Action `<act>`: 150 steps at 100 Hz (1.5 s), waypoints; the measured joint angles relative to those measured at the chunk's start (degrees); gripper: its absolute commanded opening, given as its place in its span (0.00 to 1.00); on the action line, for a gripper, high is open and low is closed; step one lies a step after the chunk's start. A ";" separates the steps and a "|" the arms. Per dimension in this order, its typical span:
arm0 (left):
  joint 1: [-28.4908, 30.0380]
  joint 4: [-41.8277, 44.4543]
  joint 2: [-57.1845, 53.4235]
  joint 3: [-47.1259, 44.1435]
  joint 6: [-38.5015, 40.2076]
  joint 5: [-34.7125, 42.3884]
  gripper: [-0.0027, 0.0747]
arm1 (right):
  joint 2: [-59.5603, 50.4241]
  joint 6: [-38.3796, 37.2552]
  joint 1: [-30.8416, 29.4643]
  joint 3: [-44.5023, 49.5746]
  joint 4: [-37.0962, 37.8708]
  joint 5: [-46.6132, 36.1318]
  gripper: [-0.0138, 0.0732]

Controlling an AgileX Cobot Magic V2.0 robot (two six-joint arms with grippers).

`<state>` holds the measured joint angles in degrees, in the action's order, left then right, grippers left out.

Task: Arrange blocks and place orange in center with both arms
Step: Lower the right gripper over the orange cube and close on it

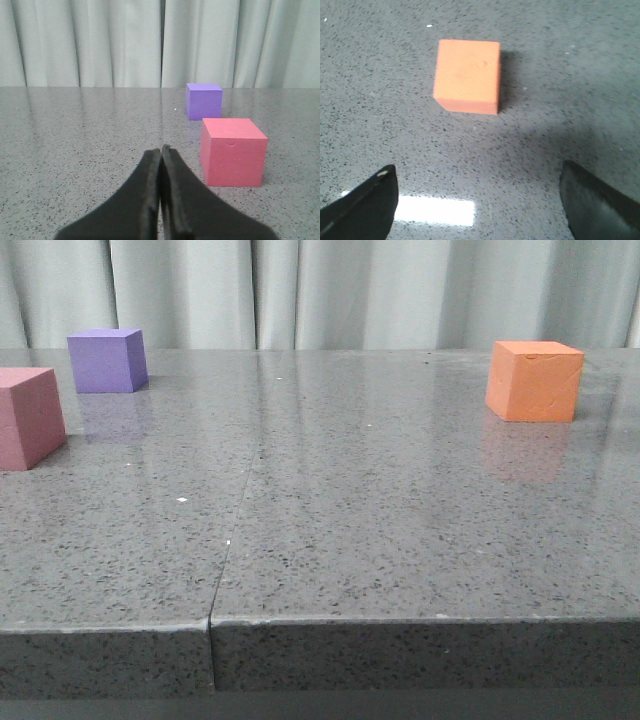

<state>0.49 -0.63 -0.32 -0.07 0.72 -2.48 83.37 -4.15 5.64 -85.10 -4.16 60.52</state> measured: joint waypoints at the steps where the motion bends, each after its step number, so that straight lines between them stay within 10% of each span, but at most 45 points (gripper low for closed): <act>1: 0.00 0.00 0.00 0.00 0.00 0.00 0.01 | 0.70 0.00 0.10 -0.41 0.00 0.27 0.90; 53: 0.00 0.00 0.00 0.00 0.00 0.00 0.01 | 22.74 -3.13 1.83 -22.93 -0.12 10.52 0.90; 150: 0.00 0.00 0.00 0.00 0.00 0.00 0.01 | 34.59 -4.46 1.83 -24.09 -0.12 10.55 0.89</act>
<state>0.49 -0.63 -0.32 -0.07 0.72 -2.48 117.96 -8.60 7.47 -109.19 -4.28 71.07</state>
